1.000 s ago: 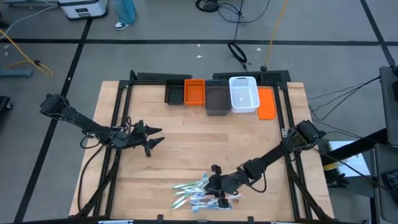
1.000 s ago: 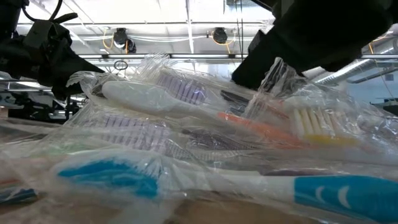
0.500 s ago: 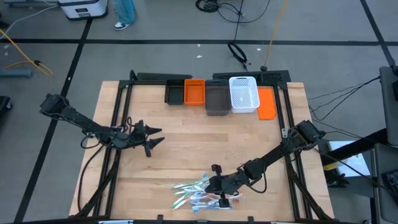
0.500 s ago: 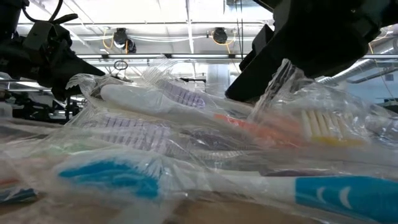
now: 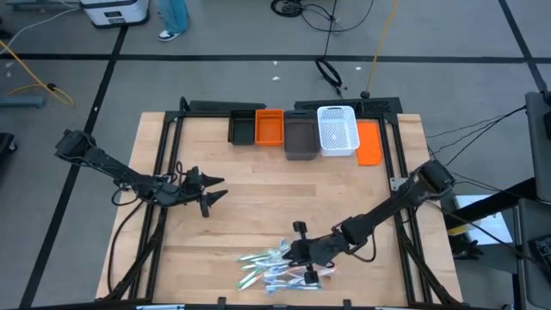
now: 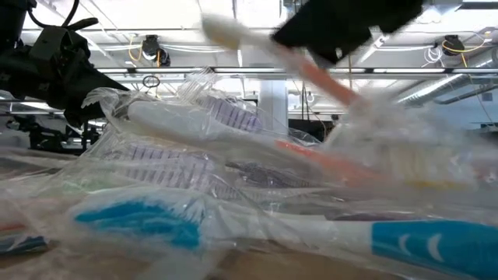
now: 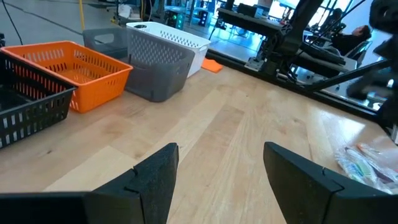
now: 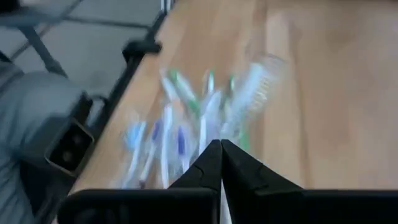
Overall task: Pick & Place Toothbrushes
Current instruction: Put the orange toothbrush into the orange basket
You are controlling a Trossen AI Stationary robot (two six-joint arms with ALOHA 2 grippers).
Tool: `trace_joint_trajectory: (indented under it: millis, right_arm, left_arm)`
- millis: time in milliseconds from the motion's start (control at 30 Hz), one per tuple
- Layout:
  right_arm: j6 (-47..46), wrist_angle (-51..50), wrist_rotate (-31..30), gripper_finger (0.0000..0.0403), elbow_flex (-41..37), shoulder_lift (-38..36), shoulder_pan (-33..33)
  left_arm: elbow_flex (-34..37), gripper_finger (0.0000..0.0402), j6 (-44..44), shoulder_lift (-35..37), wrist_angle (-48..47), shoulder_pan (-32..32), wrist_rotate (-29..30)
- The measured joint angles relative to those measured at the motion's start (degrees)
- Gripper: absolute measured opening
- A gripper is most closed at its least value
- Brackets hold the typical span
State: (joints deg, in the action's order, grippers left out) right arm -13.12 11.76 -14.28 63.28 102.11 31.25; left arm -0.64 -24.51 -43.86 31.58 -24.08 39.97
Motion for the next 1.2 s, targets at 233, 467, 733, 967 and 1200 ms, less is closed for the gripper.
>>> trace_joint_trajectory:
  millis: [233,467,733,967,1200]
  right_arm:
    - [3.19,0.58,-9.21,0.0000,0.01,-4.84,-1.61]
    - [8.99,7.68,-12.73,0.0000,-0.01,-5.74,-5.61]
    - [13.93,20.31,-10.09,0.0000,-0.01,-5.73,-11.81]
    - [14.71,25.41,-5.31,0.0000,-0.01,-5.73,-15.71]
    - [15.48,29.99,-4.99,0.0000,-0.01,-5.74,-17.10]
  left_arm:
    - [0.00,0.0241,-0.84,0.00,4.78,0.04,-1.94]
    - [0.00,0.0241,3.93,0.00,14.17,0.04,-7.97]
    - [-0.32,0.0241,7.19,0.00,19.54,0.04,-11.58]
    - [-4.42,0.0241,11.44,-1.11,19.52,0.07,-12.02]
    - [-12.44,0.0241,16.83,-9.84,19.52,1.57,-14.34]
